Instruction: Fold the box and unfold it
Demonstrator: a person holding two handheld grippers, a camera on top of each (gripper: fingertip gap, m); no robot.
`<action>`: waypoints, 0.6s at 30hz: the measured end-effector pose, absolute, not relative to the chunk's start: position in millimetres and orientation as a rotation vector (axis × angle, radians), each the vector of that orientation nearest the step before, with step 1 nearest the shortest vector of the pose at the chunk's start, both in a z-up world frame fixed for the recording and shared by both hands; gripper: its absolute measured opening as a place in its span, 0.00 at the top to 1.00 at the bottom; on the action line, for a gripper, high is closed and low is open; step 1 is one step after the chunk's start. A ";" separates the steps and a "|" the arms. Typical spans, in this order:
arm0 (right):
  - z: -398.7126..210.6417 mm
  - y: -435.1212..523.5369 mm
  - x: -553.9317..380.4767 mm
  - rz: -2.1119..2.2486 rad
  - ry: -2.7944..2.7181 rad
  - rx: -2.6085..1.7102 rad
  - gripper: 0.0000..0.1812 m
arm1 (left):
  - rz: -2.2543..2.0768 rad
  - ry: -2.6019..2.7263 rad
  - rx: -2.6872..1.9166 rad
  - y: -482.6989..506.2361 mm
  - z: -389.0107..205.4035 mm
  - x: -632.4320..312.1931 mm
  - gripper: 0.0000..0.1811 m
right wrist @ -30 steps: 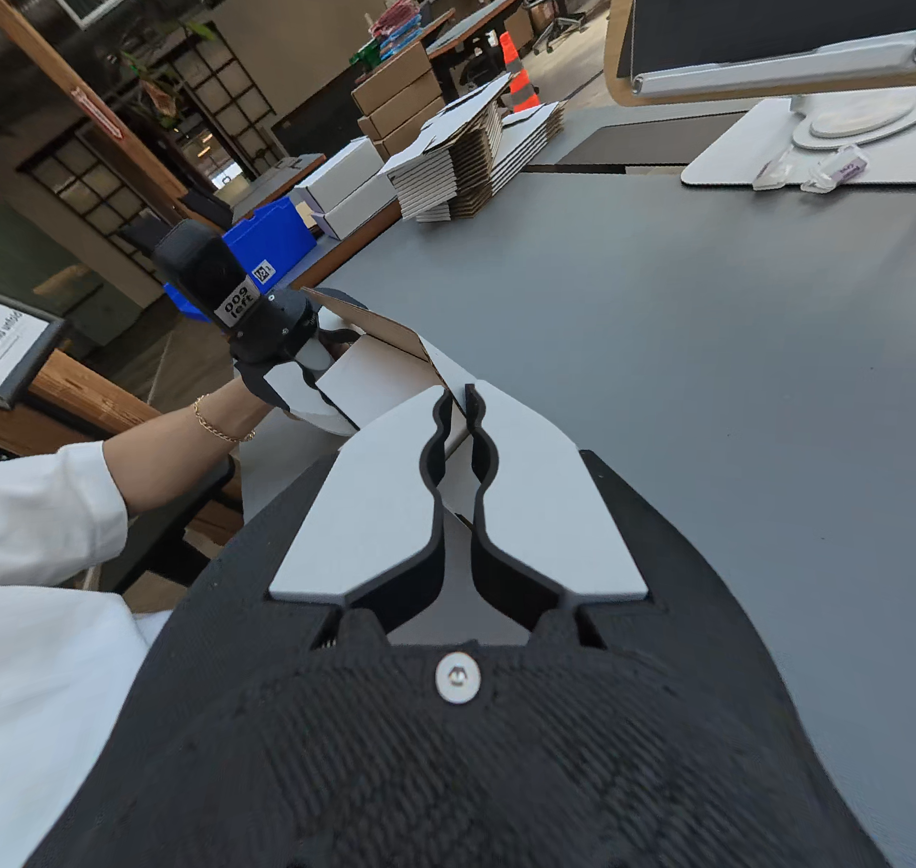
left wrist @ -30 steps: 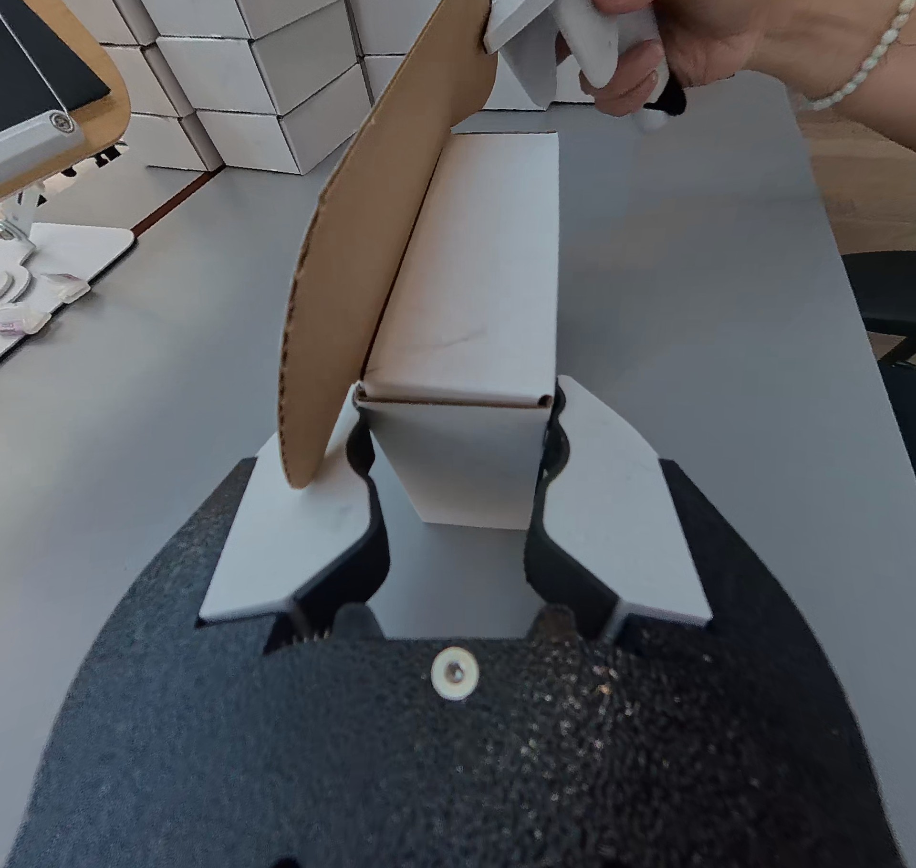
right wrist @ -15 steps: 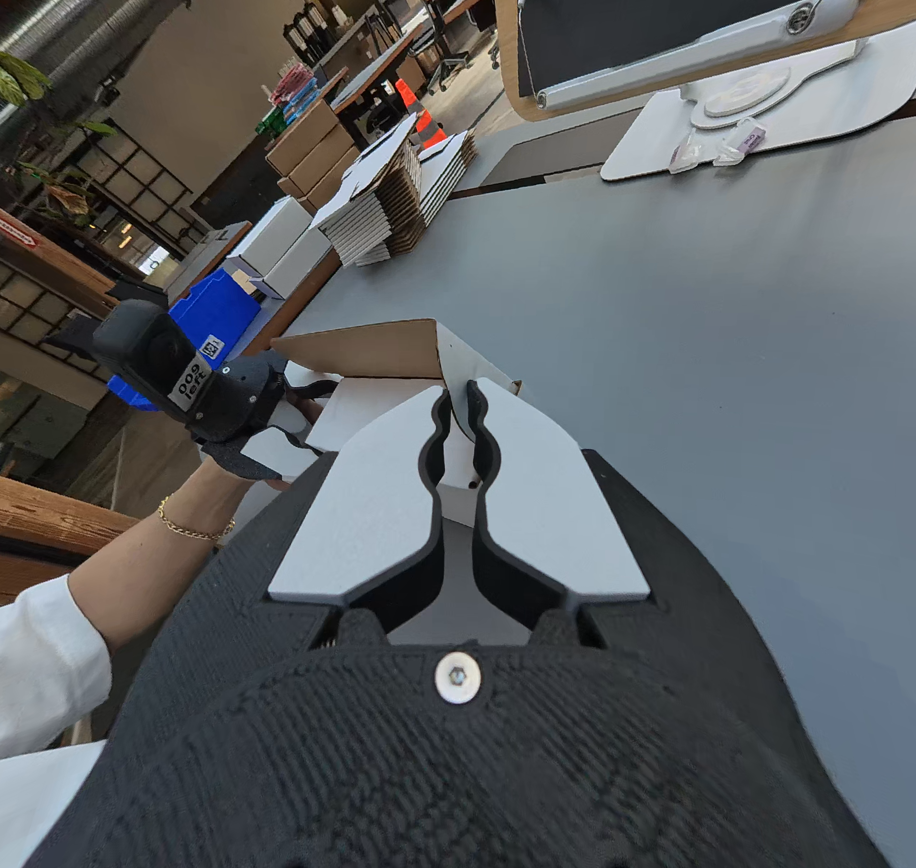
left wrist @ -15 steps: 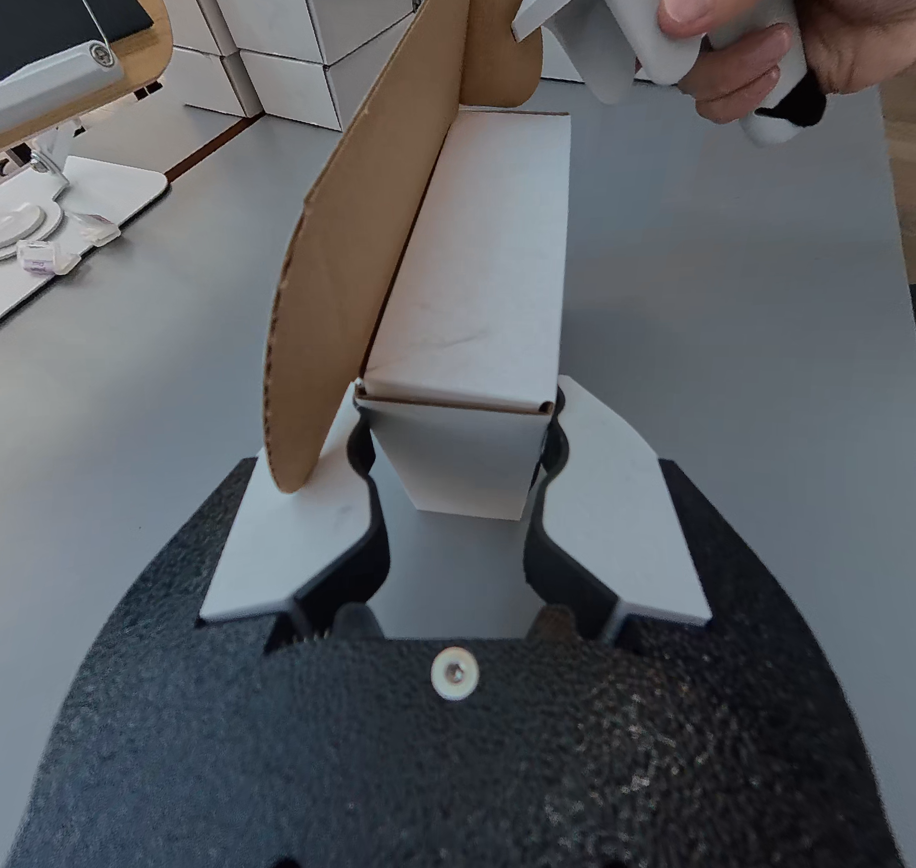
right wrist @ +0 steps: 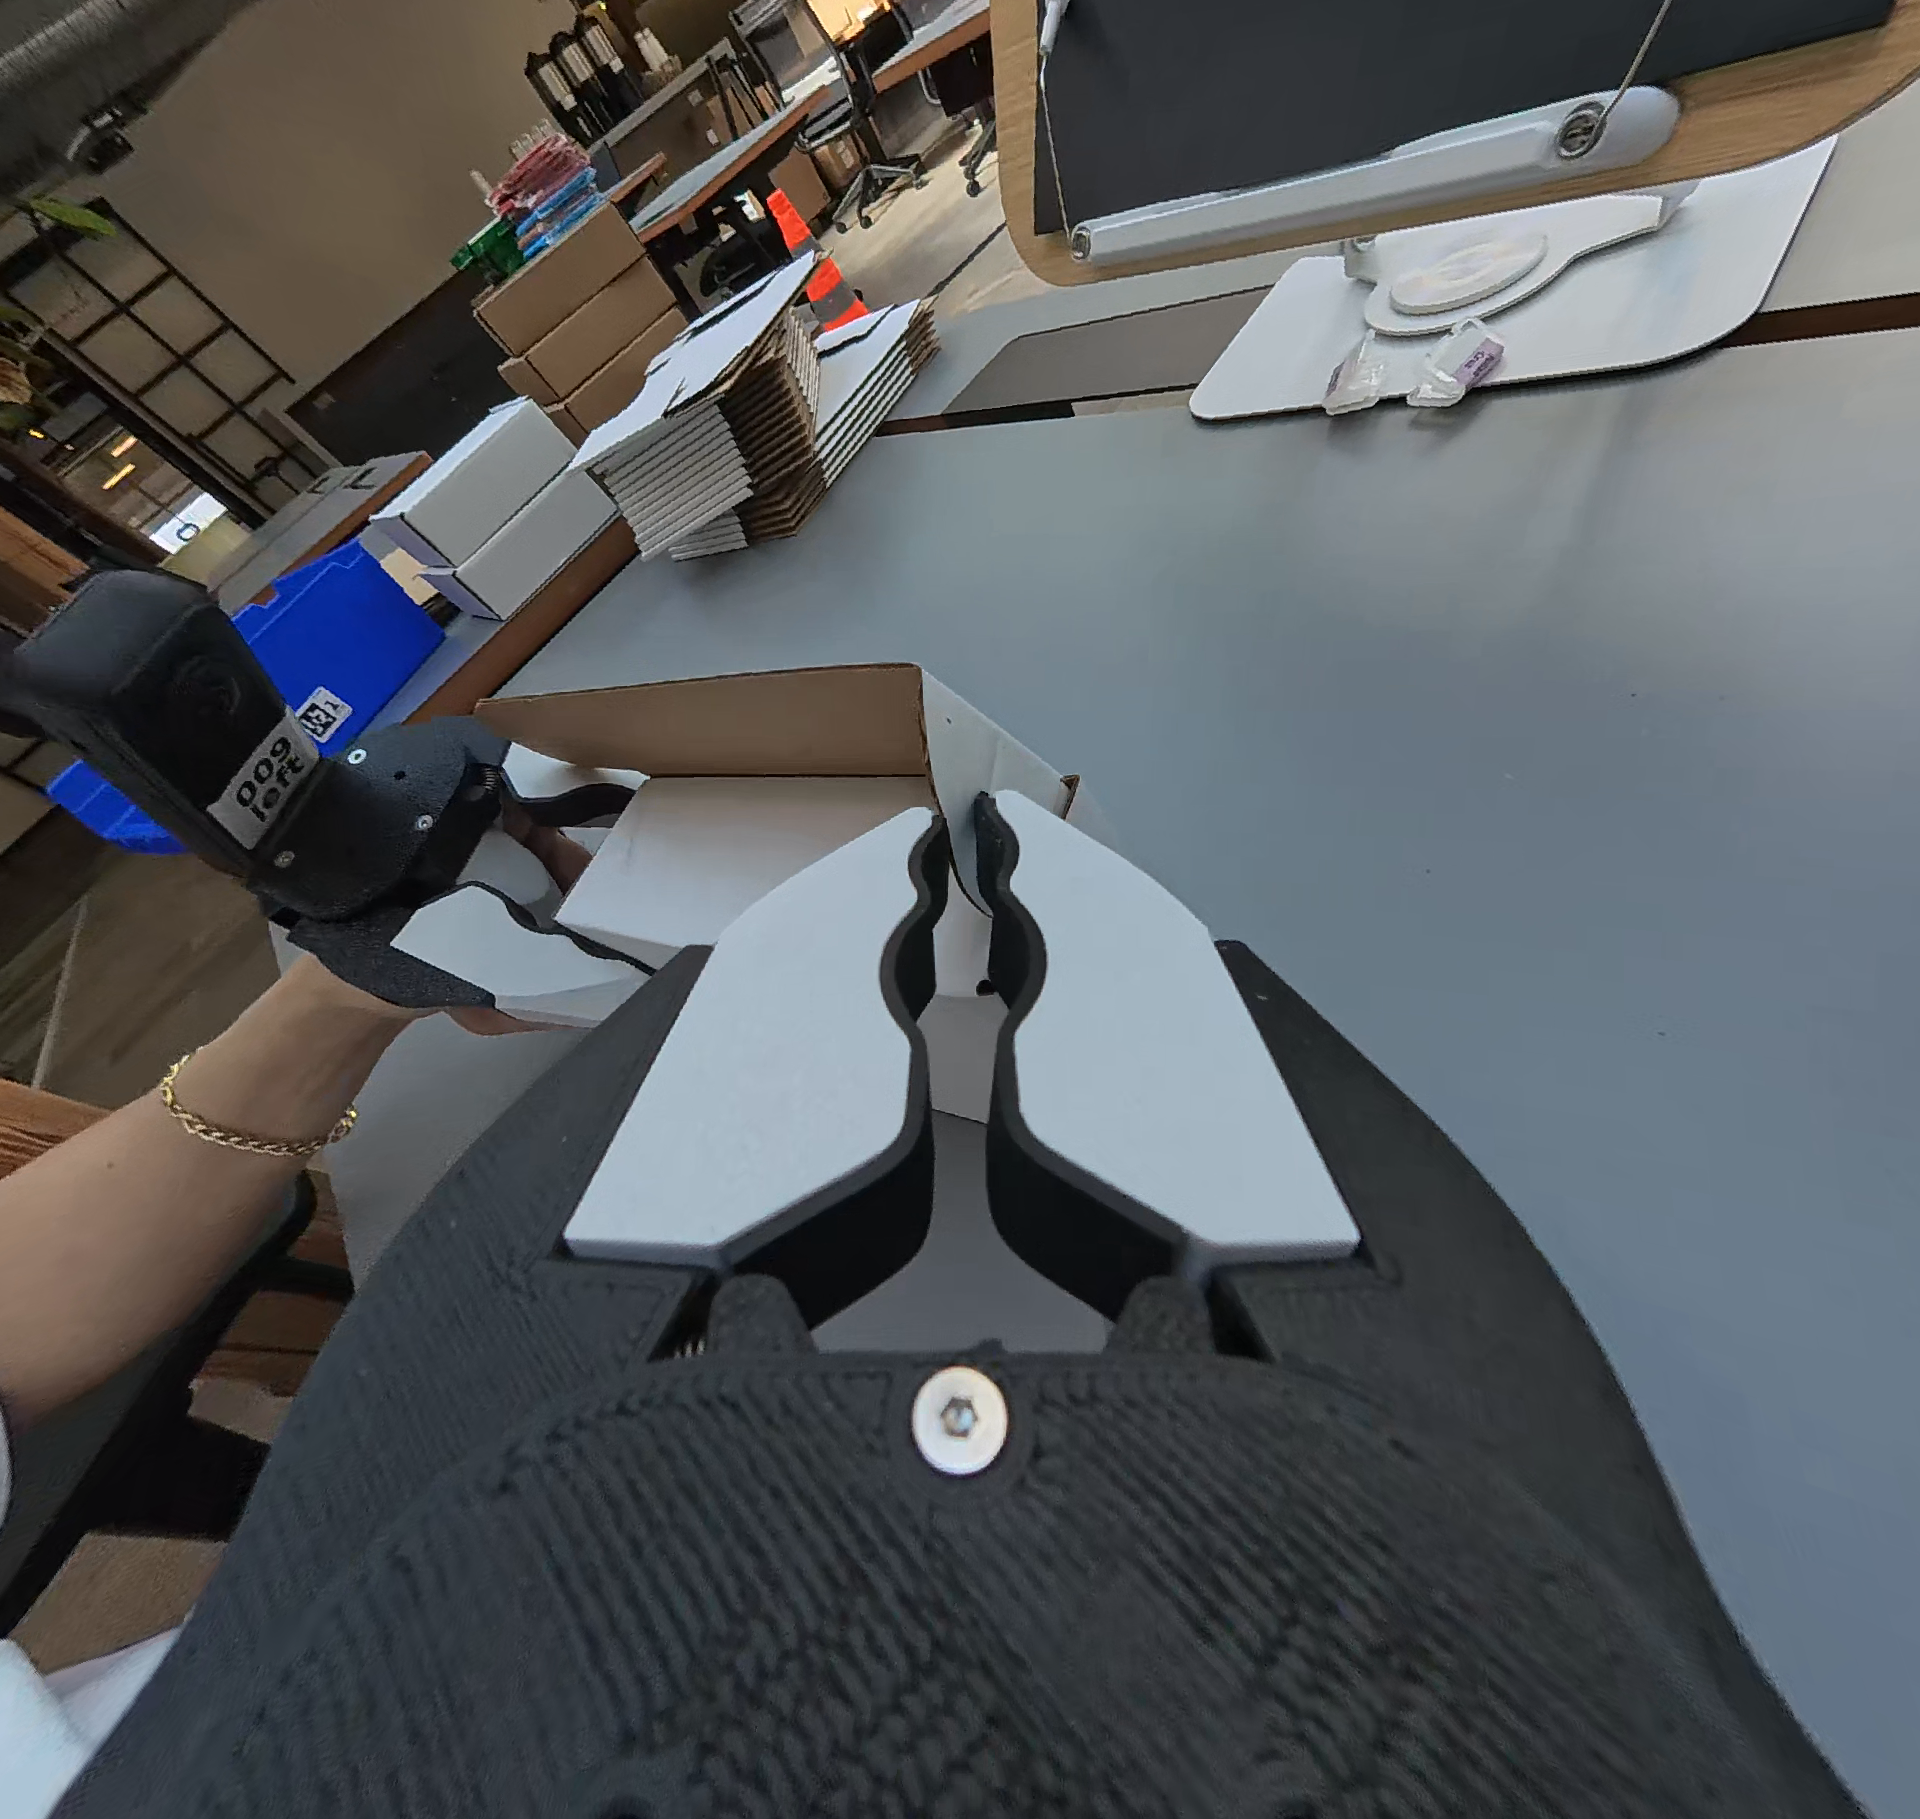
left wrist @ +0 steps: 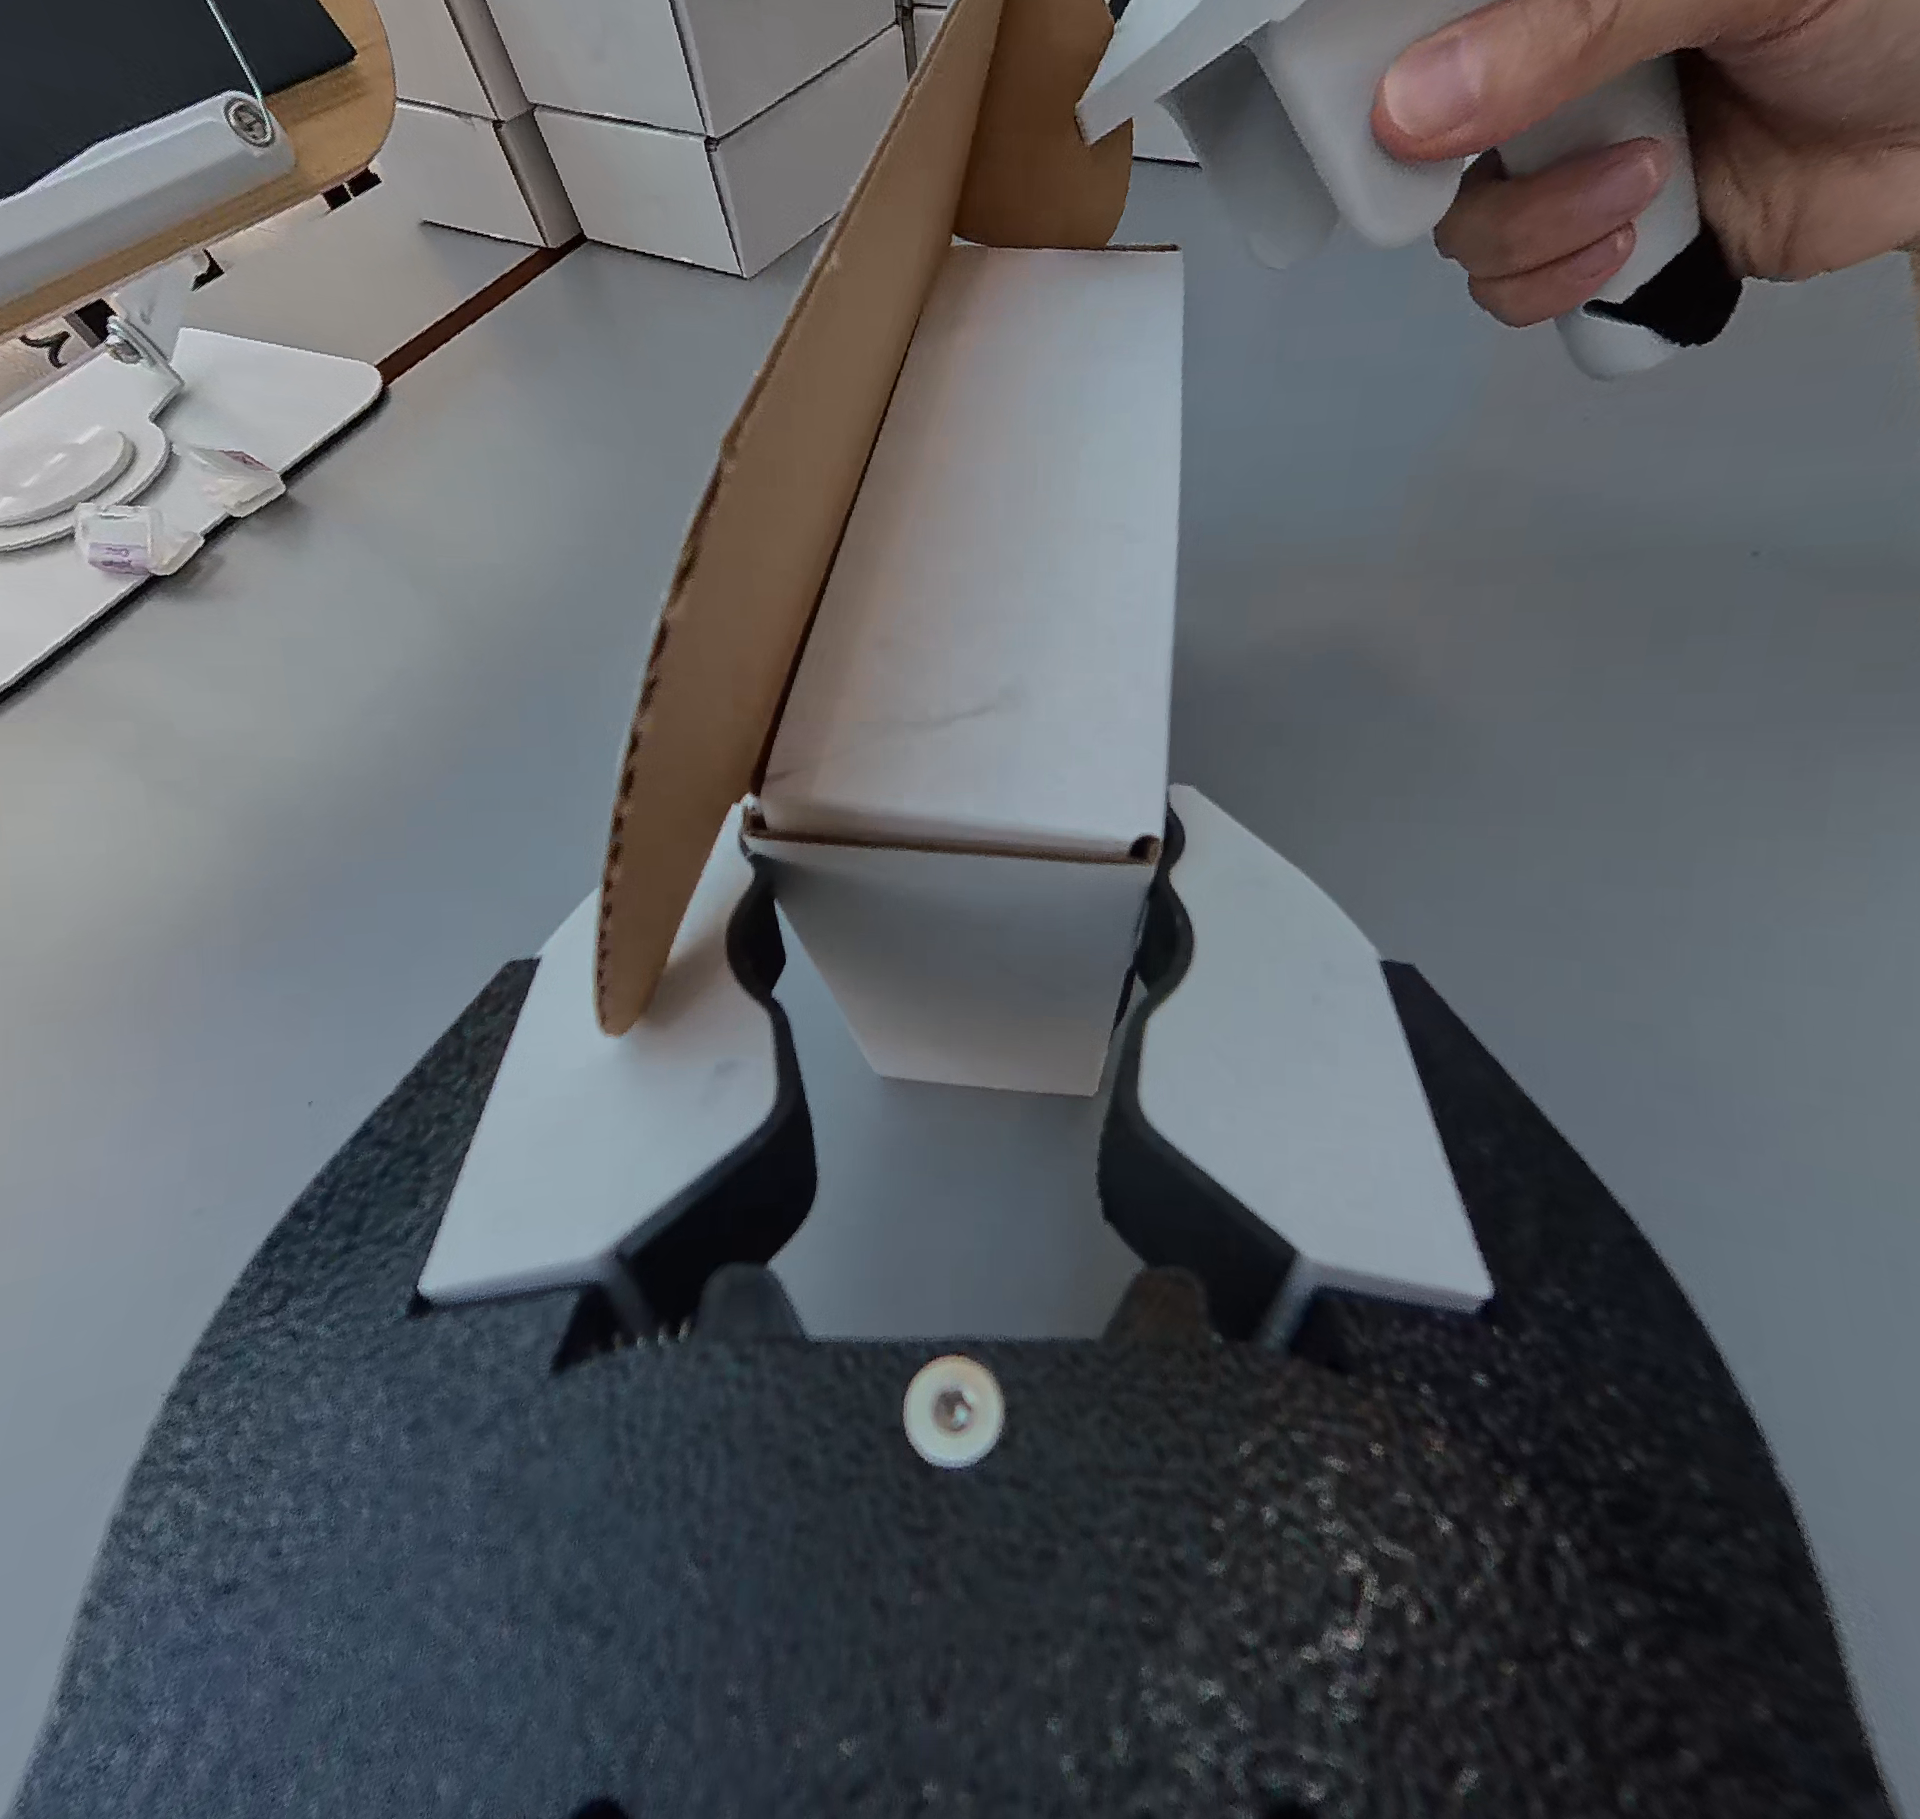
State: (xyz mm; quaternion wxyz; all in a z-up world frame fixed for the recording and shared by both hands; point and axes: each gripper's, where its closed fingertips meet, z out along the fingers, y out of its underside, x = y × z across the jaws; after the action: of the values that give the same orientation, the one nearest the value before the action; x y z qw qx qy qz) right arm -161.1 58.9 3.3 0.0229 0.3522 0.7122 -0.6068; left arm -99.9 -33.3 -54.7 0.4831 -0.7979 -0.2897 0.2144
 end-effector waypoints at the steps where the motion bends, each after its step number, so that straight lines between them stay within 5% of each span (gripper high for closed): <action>1: 1.0 59.8 -160.9 -1.872 2.264 1.069 0.97 | 0.525 -0.707 -1.942 -33.3 -54.6 -100.1 0.63; 15: -5.5 58.8 -168.0 -1.916 2.507 1.104 0.99 | 0.618 -0.647 -1.798 -42.7 -34.5 -87.7 0.58; 18: -5.7 55.8 -166.6 -1.917 2.517 1.097 0.99 | 0.674 -0.604 -1.739 -55.8 -13.7 -72.5 0.63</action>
State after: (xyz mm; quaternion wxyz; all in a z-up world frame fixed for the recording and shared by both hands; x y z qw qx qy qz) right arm -166.6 55.8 -5.7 -0.1034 0.3257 0.7476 -0.5695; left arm -72.5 -55.8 -13.7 0.5570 -0.7367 -0.2560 0.2855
